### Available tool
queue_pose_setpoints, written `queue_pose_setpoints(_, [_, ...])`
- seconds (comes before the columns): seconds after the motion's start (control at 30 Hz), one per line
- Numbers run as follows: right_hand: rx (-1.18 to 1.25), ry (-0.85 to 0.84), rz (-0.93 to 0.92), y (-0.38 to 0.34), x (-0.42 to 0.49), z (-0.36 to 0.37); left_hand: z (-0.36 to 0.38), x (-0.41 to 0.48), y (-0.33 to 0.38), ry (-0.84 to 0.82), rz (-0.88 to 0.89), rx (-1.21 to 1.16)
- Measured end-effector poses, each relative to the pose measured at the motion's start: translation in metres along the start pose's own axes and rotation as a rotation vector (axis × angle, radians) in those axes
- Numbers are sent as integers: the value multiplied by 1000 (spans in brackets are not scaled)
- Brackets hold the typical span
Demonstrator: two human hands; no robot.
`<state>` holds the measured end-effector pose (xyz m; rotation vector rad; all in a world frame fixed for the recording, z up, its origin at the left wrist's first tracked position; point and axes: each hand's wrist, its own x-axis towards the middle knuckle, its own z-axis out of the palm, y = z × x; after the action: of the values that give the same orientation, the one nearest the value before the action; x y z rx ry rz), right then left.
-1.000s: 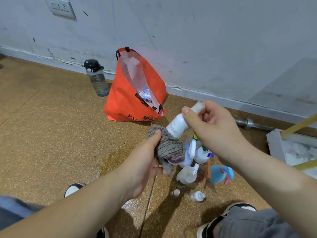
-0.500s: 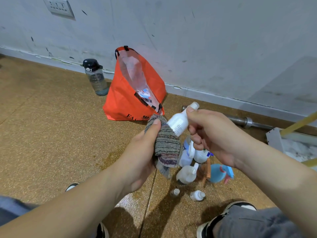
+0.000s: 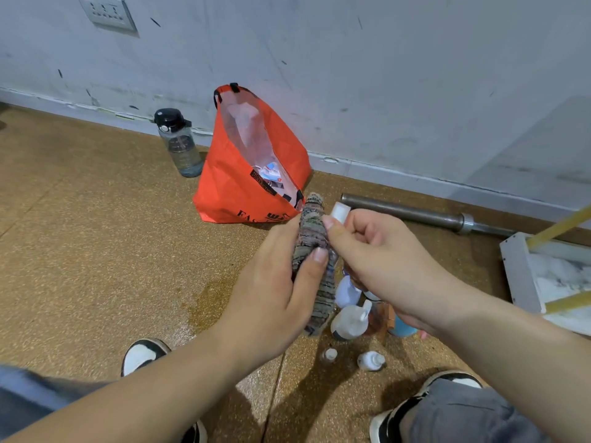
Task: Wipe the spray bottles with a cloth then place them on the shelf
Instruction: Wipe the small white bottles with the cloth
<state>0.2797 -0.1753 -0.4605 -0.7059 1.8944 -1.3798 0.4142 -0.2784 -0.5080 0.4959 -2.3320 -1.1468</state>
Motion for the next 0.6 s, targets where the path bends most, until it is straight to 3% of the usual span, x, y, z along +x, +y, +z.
queue_pose_setpoints(0.07, [-36,-10,-25,-1,0,0,0,3,-1,-26,-150,-154])
queue_pose_setpoints(0.17, [-67,19,-48,-5,2,-4,-1,15,9,-188,-736,-666])
queue_pose_setpoints(0.2, [-70,34,-55,-7,3,-7,-2,16,12,-266,-843,-757])
queue_pose_setpoints(0.4, [-22,69,-25,-9,9,-15,3,12,23,-338,-866,-921])
queue_pose_setpoints(0.6, [245,-245,195,-10,9,-15,1,17,15,-135,-786,-916])
